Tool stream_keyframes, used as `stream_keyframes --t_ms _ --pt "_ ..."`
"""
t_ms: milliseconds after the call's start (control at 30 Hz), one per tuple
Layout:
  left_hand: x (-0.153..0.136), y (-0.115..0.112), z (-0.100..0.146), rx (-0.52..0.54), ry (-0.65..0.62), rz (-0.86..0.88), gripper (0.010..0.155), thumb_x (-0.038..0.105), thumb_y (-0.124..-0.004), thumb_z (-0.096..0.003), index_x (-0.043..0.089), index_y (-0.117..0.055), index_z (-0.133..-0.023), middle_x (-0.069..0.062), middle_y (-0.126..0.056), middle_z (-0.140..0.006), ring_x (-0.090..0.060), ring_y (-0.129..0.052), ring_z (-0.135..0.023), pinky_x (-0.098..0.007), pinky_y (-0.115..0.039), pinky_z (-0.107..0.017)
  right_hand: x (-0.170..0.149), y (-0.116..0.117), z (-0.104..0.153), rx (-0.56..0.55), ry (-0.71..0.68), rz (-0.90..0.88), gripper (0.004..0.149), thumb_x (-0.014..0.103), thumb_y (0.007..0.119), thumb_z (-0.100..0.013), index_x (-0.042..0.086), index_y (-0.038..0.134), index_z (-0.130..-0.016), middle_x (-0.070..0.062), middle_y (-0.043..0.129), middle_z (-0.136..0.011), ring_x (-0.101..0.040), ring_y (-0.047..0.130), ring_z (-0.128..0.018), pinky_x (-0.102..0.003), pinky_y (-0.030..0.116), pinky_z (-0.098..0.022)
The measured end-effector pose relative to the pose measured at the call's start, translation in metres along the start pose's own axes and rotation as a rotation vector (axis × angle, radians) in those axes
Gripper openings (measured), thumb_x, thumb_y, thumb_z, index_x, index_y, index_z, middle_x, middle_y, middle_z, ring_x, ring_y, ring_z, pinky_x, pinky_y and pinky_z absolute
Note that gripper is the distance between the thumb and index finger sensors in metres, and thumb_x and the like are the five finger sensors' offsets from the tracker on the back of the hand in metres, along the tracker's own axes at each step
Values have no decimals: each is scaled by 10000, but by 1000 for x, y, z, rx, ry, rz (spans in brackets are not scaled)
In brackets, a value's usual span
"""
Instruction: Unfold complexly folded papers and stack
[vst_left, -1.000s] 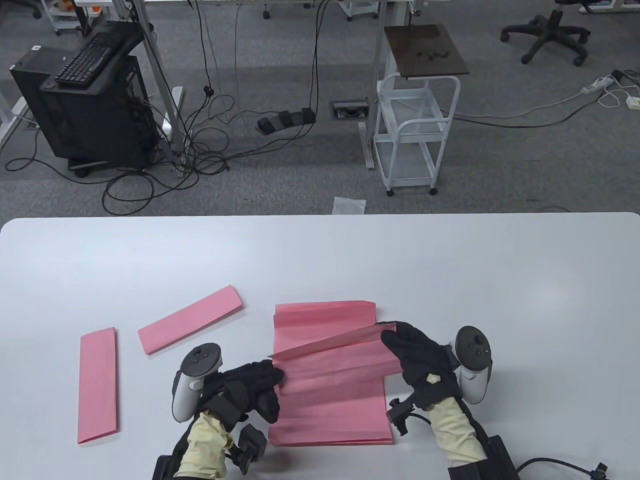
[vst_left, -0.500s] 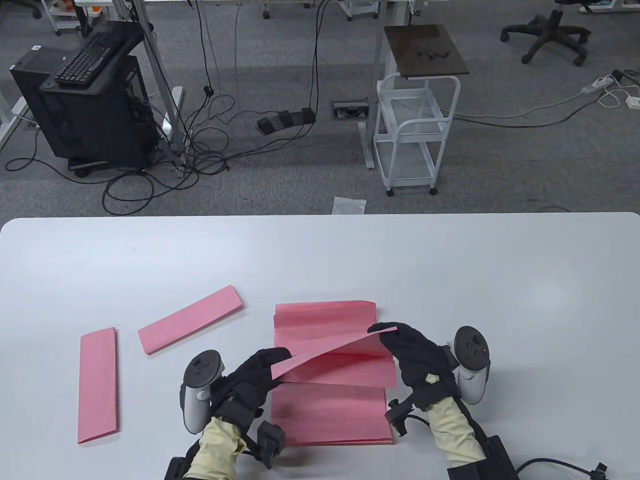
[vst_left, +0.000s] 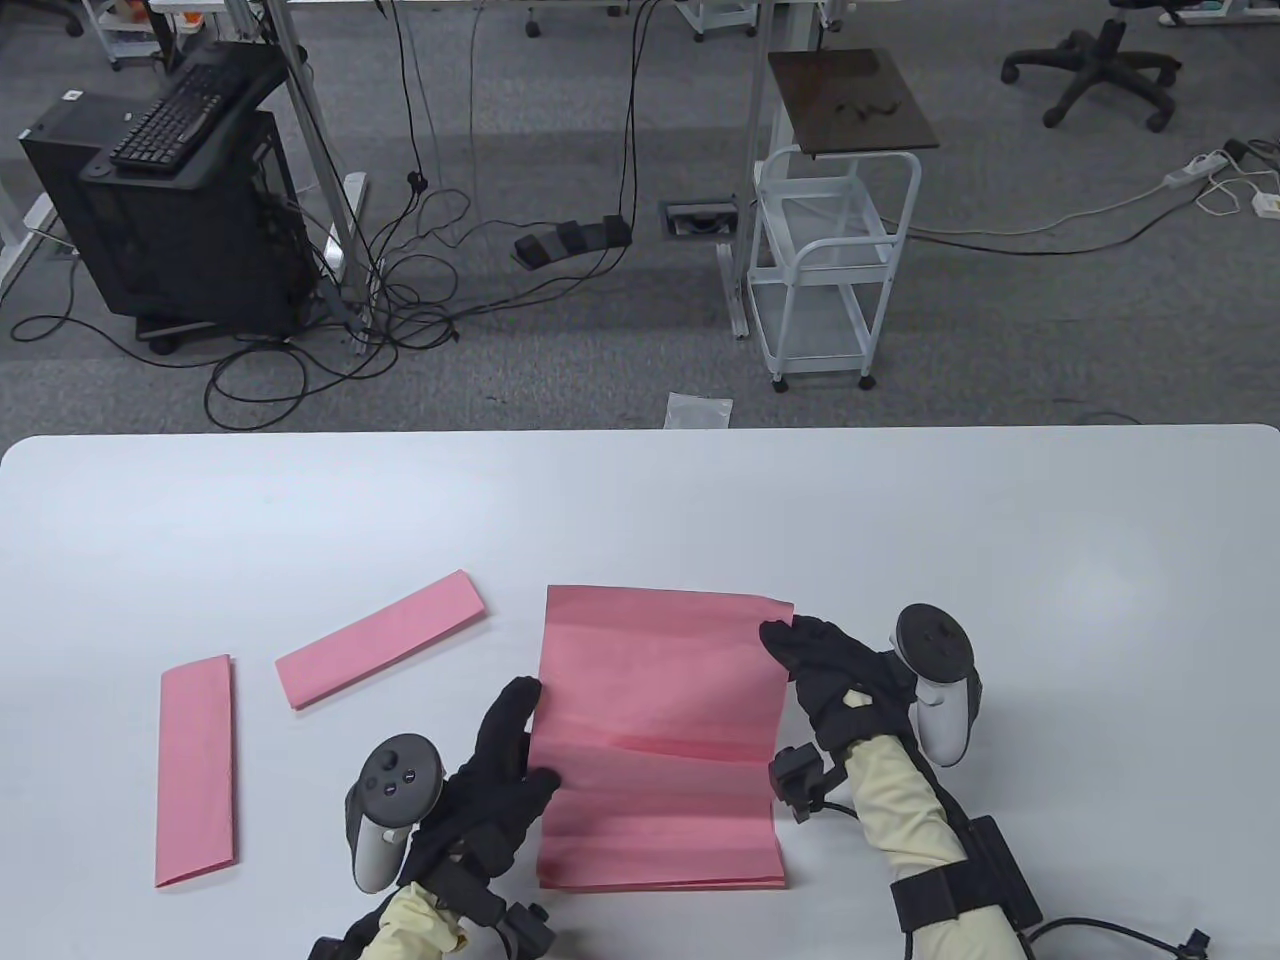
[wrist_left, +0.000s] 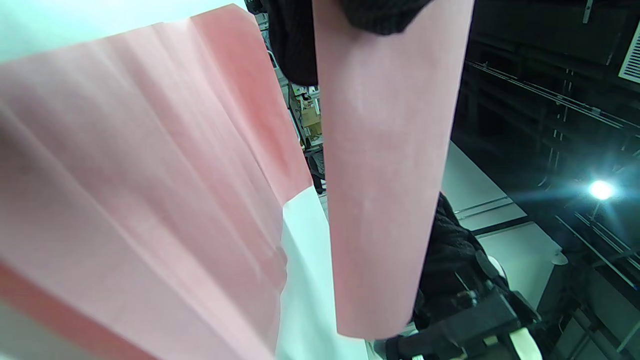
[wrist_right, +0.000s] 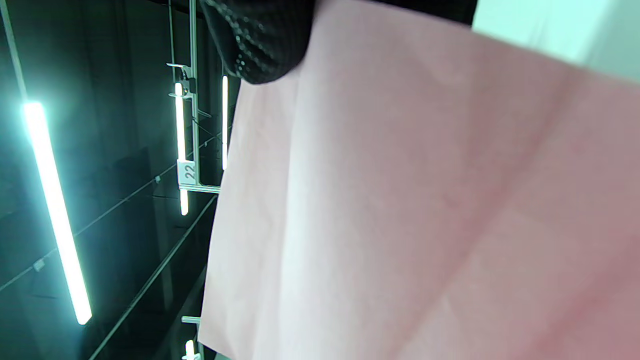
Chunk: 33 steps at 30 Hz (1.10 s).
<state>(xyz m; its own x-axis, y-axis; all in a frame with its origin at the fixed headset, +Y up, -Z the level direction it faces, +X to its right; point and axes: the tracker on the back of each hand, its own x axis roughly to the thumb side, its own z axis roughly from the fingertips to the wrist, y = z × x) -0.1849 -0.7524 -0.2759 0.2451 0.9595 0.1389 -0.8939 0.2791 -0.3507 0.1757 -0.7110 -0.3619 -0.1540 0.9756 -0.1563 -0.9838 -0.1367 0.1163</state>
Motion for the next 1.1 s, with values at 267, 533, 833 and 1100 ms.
stream_keyframes --t_ms 267,533,833,1100 --pt "-7 -4 -4 -60 53 -80 331 240 -703 -549 359 -819 -836 36 -762 -1012 -283 -756 -1016 -529 -384 -827 -3 -10 -7 78 43 -34 389 319 744 -505 48 858 -760 -107 956 -596 -353 848 -729 -639 304 -723" --pt "-10 -2 -7 -215 129 -114 354 217 -680 -547 298 -819 -862 -136 -779 -1039 -422 -754 -976 -607 -473 -762 -5 -11 -10 6 21 -90 389 340 726 -519 95 833 -801 -85 936 -661 -335 815 -789 -639 280 -735" --pt "-14 -3 -4 -241 129 7 517 490 -631 -581 156 -761 -953 -155 -802 -1006 -430 -754 -965 -601 -426 -779 0 -4 -16 16 22 -72 389 341 724 -519 98 831 -804 -88 935 -664 -337 814 -789 -639 278 -736" --pt "-5 -5 -6 -162 125 -198 723 201 -732 -526 365 -300 -1083 -5 -789 -920 -312 -790 -947 -543 -388 -794 4 6 -21 0 13 -71 390 345 724 -518 107 832 -809 -82 935 -668 -332 814 -792 -640 277 -738"
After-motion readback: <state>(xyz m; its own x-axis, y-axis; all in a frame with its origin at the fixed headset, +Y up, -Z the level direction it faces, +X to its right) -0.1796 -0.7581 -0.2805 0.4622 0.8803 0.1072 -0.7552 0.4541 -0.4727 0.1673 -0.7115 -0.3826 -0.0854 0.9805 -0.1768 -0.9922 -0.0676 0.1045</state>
